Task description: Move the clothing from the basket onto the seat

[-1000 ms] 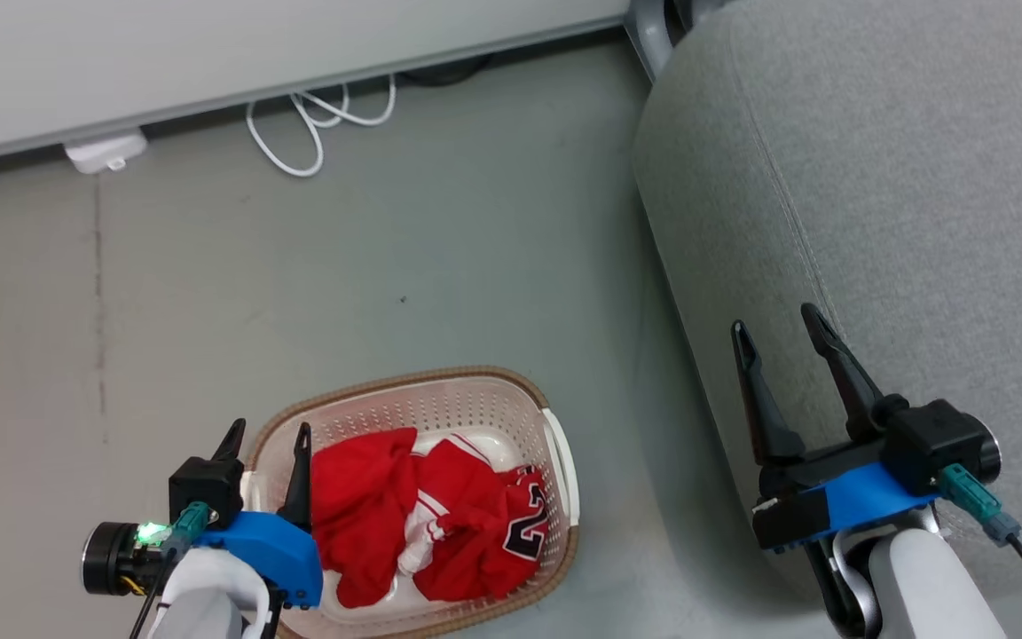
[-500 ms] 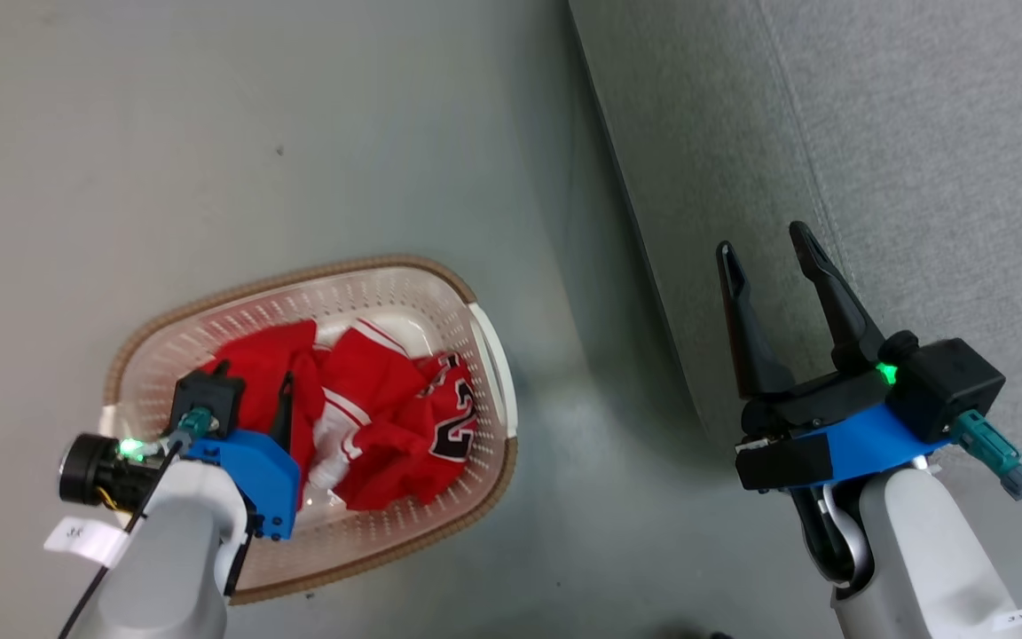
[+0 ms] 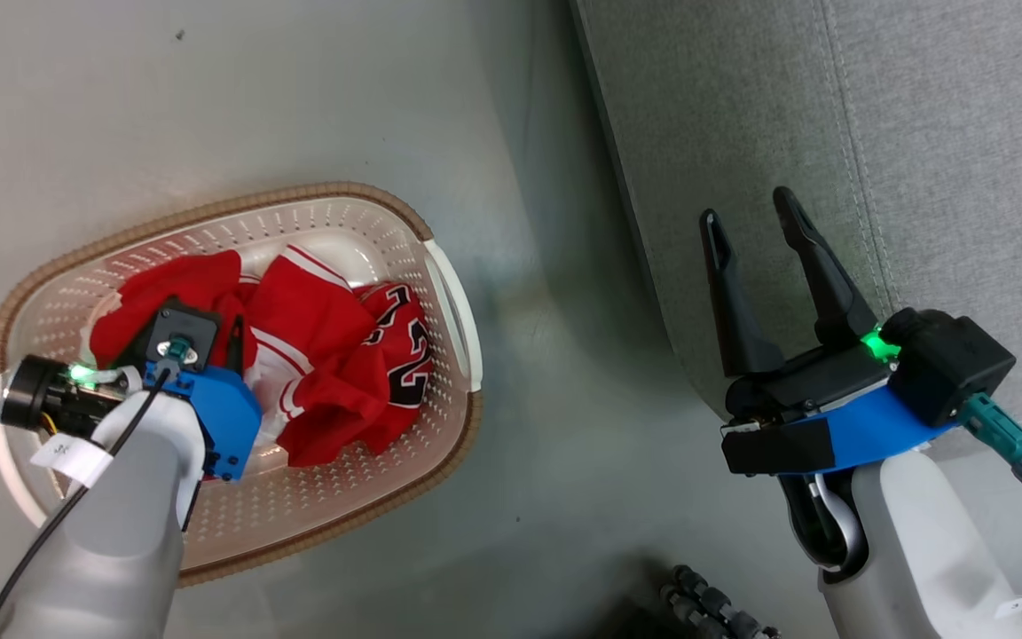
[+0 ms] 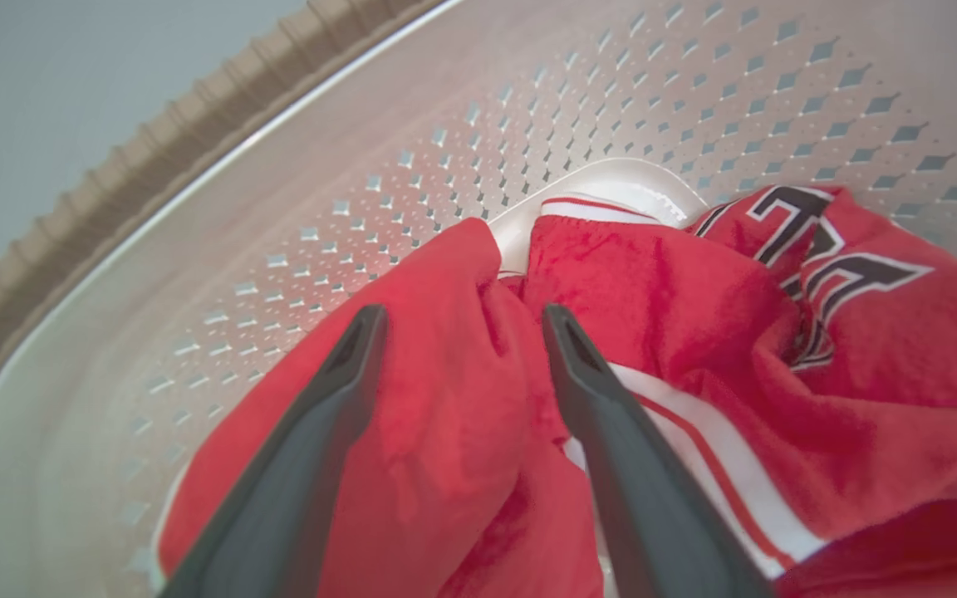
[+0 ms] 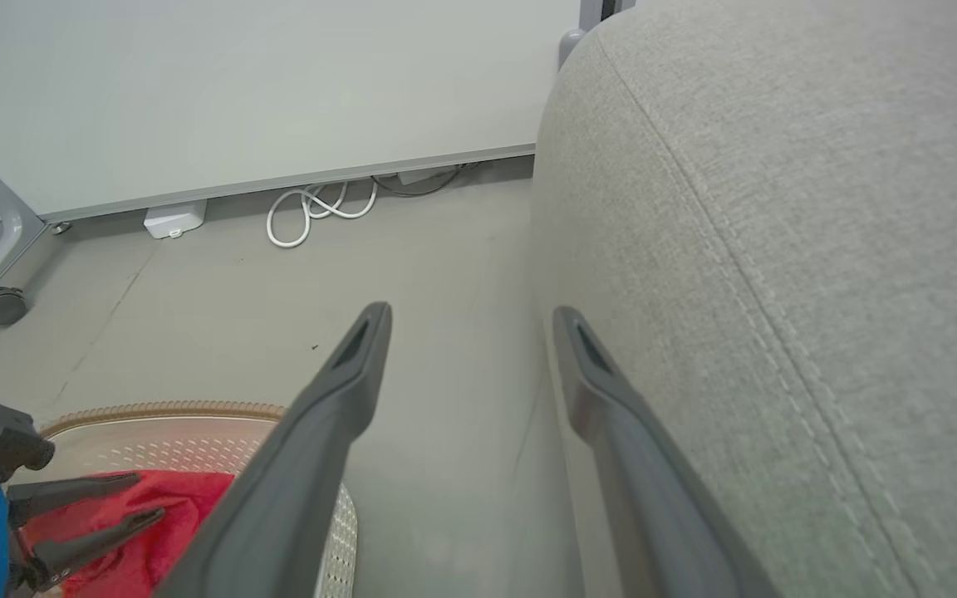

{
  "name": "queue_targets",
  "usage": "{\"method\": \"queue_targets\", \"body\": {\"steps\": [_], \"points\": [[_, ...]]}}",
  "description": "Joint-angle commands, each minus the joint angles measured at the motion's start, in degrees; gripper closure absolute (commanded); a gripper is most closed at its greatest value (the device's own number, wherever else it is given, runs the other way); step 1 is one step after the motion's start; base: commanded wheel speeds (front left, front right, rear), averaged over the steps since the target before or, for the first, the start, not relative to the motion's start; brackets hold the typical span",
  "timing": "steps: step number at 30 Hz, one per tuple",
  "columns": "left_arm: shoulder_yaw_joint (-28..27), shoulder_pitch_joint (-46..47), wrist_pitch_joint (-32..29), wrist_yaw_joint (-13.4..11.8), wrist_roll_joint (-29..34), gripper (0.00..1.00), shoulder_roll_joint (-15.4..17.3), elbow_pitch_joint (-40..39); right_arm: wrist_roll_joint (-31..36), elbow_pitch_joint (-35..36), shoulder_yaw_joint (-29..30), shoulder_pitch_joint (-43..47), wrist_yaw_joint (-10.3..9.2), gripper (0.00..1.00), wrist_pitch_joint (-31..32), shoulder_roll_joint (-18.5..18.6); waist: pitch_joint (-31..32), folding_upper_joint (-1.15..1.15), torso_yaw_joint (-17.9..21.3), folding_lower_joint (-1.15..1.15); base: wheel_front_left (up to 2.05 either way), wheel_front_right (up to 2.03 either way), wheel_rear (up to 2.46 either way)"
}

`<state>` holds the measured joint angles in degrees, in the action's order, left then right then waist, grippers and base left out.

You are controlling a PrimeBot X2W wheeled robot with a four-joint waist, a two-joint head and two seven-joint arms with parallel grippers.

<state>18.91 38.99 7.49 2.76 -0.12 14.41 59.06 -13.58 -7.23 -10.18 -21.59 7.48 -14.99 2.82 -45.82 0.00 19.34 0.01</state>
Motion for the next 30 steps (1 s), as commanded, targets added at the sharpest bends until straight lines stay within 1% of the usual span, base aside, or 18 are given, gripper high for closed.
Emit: {"method": "queue_targets", "body": {"steps": [1,5,11,12,13,23,30], "points": [[0.23,1.63,-0.08,-0.80,0.51,0.00,0.62,0.71,-0.77,0.43,-0.37,-0.90,0.03,0.00,-0.27,0.12,-1.44,0.00,0.58,-0.01,0.00,0.00,0.00],[0.98,3.70,-1.73,-1.60,1.08,0.00,1.01,2.80,-1.41,0.63,-1.25,-1.21,0.03,0.00,-0.27,0.12,-2.73,0.00,0.92,-0.01,0.00,0.00,0.00],[0.61,5.63,-3.50,-3.67,0.26,0.00,1.07,5.23,-2.16,0.91,-1.96,-1.55,0.03,0.00,-0.26,0.12,-3.99,0.00,1.28,-0.01,0.00,0.00,0.00],[0.61,5.87,-3.74,-3.51,0.09,0.62,0.97,5.60,-2.16,0.90,-2.07,-1.59,0.03,0.00,-0.27,0.13,-4.12,0.00,1.31,-0.01,0.00,0.00,0.00],[0.45,5.98,-4.15,-3.24,-0.24,1.00,0.79,6.09,-2.30,0.90,-2.16,-1.61,0.03,0.00,-0.27,0.13,-4.23,0.00,1.32,-0.01,0.00,0.00,0.00],[0.58,7.19,-3.02,-2.15,-2.02,1.00,-0.18,8.29,-1.76,0.63,-1.92,-1.81,0.03,0.00,-0.27,0.12,-4.06,0.00,0.66,-0.01,0.00,0.00,0.00],[0.41,7.22,-1.08,-1.52,-3.79,1.00,-2.02,9.59,-0.44,0.03,-1.22,-2.12,0.03,0.00,-0.27,0.13,-2.22,0.00,-0.91,-0.01,0.00,0.00,0.00]]}}
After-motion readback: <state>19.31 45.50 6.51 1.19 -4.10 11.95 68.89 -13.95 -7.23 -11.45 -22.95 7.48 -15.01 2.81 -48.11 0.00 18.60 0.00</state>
